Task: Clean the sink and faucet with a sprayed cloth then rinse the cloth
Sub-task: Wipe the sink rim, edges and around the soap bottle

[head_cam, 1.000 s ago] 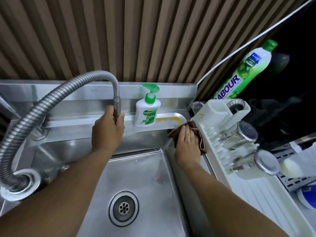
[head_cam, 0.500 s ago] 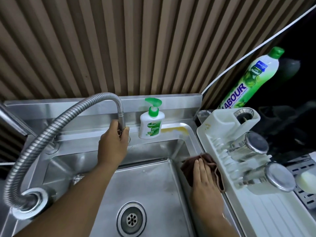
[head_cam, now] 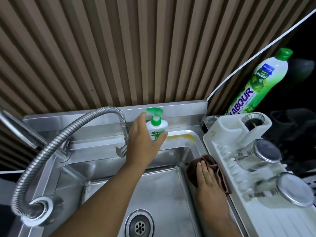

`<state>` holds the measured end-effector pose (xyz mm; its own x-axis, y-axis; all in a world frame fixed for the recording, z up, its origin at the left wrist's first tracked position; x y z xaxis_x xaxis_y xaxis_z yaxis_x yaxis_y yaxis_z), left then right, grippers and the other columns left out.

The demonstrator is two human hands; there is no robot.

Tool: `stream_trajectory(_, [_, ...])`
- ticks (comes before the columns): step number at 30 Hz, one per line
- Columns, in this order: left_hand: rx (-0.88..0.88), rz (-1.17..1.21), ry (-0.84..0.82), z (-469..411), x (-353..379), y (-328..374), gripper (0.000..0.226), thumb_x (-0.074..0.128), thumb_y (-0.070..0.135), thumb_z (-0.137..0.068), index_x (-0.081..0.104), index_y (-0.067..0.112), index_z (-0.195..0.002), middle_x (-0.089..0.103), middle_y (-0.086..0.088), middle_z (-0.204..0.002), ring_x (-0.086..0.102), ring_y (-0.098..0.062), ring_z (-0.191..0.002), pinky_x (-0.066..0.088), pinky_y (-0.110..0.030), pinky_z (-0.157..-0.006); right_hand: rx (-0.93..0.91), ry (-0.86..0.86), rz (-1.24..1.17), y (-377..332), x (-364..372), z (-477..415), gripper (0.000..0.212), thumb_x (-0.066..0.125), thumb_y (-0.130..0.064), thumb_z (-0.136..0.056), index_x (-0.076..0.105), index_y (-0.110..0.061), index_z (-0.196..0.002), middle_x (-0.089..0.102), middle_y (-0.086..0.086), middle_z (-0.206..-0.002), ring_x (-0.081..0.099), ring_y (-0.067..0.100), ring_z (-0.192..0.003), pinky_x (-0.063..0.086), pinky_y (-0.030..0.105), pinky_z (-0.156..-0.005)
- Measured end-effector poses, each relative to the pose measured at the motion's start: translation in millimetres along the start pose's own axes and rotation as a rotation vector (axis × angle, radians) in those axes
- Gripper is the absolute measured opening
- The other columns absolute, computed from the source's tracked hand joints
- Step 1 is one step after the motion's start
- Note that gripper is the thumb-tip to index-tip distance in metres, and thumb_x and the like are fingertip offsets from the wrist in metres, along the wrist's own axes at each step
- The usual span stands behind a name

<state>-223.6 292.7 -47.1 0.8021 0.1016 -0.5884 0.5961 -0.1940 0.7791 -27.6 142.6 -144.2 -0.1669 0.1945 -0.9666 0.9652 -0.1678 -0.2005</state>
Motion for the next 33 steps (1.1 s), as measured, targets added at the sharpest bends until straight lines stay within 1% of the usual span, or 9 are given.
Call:
stream_trajectory(3, [-0.084,-0.043,-0.145,-19.6,12.0,-6.4,0.07,0.083,0.04,-0.079,0.047,0.025,-0.137,0.059,0.002,-0.127,0.057,-0.025,-0.112,0.05,-0.039,-0.09,0.007,0.131,-0.008,4.1,-0.9,17.9,0.068,0.038,-0.013,-0.067,0.055,0.001,-0.131,0.065,0.019,-0.132,0.046,0.027,-0.123,0.036,0.035,-0.095])
stream_trajectory(9, [-0.086,-0.047,-0.248,-1.1,-26.5,-14.2,0.053,0.081,0.041,-0.08,0.055,0.029,-0.125,0.065,0.007,-0.109,0.061,-0.022,-0.095,0.048,-0.031,-0.078,0.235,0.074,-0.149,-16.8,-19.6,-9.0,0.048,0.039,-0.023,-0.087,0.066,-0.013,-0.125,0.068,0.01,-0.125,0.065,0.033,-0.113,0.052,0.04,-0.087])
stream_trajectory(14, [-0.098,0.008,-0.155,33.6,-80.4,-26.2,0.039,0.086,0.037,-0.071,0.057,0.035,-0.097,0.068,0.017,-0.086,0.064,-0.01,-0.081,0.054,-0.032,-0.07,0.6,0.166,-0.674,-27.2,-40.5,-59.2,0.032,0.045,-0.025,-0.093,0.068,-0.034,-0.114,0.073,0.01,-0.107,0.067,0.035,-0.101,0.052,0.045,-0.088])
stream_trajectory(16, [-0.138,0.031,-0.092,41.2,-93.6,-34.2,0.037,0.087,0.035,-0.07,0.056,0.034,-0.089,0.067,0.019,-0.079,0.063,-0.008,-0.076,0.054,-0.03,-0.064,0.677,0.243,-1.046,-41.9,-46.6,-87.6,0.033,0.041,-0.021,-0.09,0.072,-0.027,-0.099,0.074,0.007,-0.094,0.07,0.017,-0.083,0.055,0.033,-0.079])
stream_trajectory(20, [-0.194,0.073,-0.019,47.2,-104.3,-48.5,0.036,0.087,0.033,-0.069,0.057,0.032,-0.09,0.066,0.019,-0.078,0.062,-0.003,-0.076,0.055,-0.032,-0.061,0.466,0.447,-1.054,-93.9,-64.6,-148.4,0.039,0.047,-0.018,-0.093,0.065,-0.021,-0.127,0.07,0.002,-0.118,0.064,0.017,-0.108,0.046,0.033,-0.105])
stream_trajectory(22, [-0.199,0.079,-0.01,48.8,-103.8,-51.4,0.037,0.087,0.034,-0.069,0.058,0.032,-0.091,0.067,0.017,-0.078,0.062,0.0,-0.077,0.052,-0.028,-0.061,0.263,0.362,-0.882,-129.7,-61.9,-171.1,0.055,0.051,-0.006,-0.091,0.053,-0.021,-0.143,0.062,0.002,-0.133,0.055,0.021,-0.12,0.036,0.03,-0.111])
stream_trajectory(27, [-0.194,0.065,-0.009,49.7,-100.4,-54.9,0.037,0.087,0.032,-0.07,0.059,0.031,-0.093,0.068,0.016,-0.08,0.063,-0.004,-0.075,0.052,-0.029,-0.064,-0.36,0.188,-0.259,-181.8,-30.5,-180.3,0.07,0.062,0.0,-0.077,0.047,-0.005,-0.145,0.045,0.016,-0.151,0.038,0.033,-0.138,0.03,0.051,-0.117])
stream_trajectory(31, [-0.182,0.044,-0.019,48.3,-95.5,-62.4,0.036,0.087,0.028,-0.07,0.058,0.034,-0.091,0.067,0.014,-0.087,0.064,-0.011,-0.08,0.052,-0.032,-0.069,-0.493,0.181,-0.173,-152.8,-30.8,-182.6,0.073,0.058,-0.004,-0.076,0.046,-0.006,-0.148,0.049,0.014,-0.15,0.044,0.031,-0.129,0.033,0.046,-0.113])
stream_trajectory(33, [-0.15,0.03,-0.007,48.5,-92.5,-65.3,0.042,0.087,0.026,-0.069,0.06,0.039,-0.098,0.062,0.016,-0.102,0.062,-0.009,-0.087,0.049,-0.03,-0.074,-0.353,0.208,-0.226,-115.6,-36.4,-193.4,0.073,0.058,-0.006,-0.072,0.049,-0.009,-0.144,0.056,0.014,-0.141,0.051,0.034,-0.123,0.038,0.046,-0.108])
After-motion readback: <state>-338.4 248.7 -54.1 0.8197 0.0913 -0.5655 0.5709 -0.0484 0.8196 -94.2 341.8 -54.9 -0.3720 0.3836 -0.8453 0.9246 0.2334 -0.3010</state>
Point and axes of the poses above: each hand's wrist, its own z-axis away from the middle knuckle, its own x-axis out of the palm, y = z × x, the point moved 3 cm from there along -z, towards the middle knuckle
